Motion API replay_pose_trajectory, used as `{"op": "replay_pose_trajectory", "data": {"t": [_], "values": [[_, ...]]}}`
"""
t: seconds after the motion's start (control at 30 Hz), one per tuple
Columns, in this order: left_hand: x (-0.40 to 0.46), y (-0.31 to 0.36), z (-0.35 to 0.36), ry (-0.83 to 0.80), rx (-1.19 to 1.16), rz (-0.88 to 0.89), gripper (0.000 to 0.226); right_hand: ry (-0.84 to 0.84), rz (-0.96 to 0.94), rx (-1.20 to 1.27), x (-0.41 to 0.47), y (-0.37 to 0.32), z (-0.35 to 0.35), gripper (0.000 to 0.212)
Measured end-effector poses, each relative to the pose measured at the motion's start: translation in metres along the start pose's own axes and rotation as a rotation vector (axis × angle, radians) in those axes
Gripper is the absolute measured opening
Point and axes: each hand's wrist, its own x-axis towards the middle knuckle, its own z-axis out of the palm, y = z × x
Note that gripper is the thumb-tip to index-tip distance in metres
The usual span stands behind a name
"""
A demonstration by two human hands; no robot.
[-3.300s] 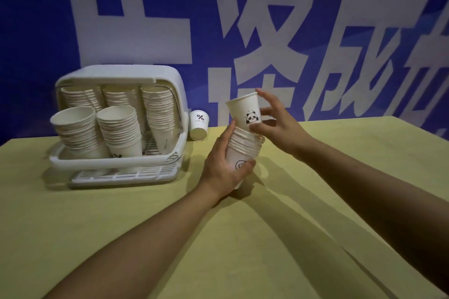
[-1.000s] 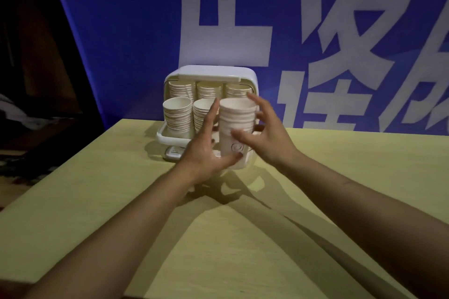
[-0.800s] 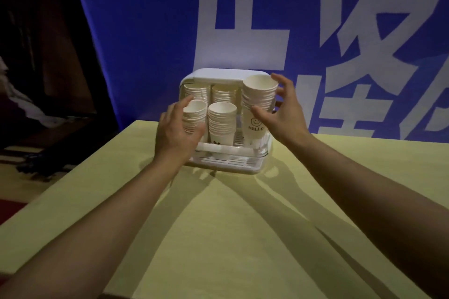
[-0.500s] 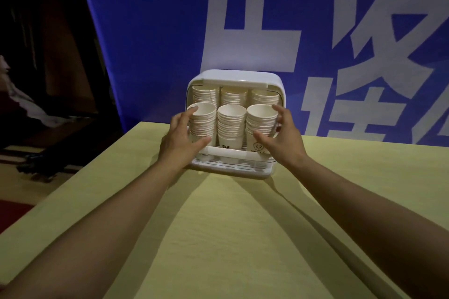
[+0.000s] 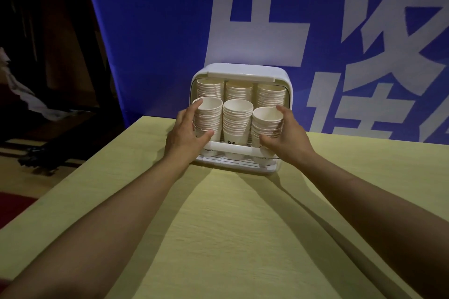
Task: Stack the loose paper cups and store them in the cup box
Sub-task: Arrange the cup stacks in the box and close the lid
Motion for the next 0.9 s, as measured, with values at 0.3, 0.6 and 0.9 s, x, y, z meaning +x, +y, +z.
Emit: {"op": "replay_pose_trajectory", "data": {"t": [0.3,0.6,0.9], "values": [[-0.001,0.001,0.0,-0.014,0.006,-0.007,0.085,-0.037,0.005,-0.015,-0.001,0.002,0.0,0.093],[0.014,0.007,-0.015,0.033,-0.028,0.014,0.078,0.213,-0.104,0.003,0.01,0.0,-0.027,0.066],[0.064,0.027,-0.036,-0.171,-0.362,-0.162,0.061,0.028,-0.069,0.015,0.036,-0.01,-0.046,0.055]]}}
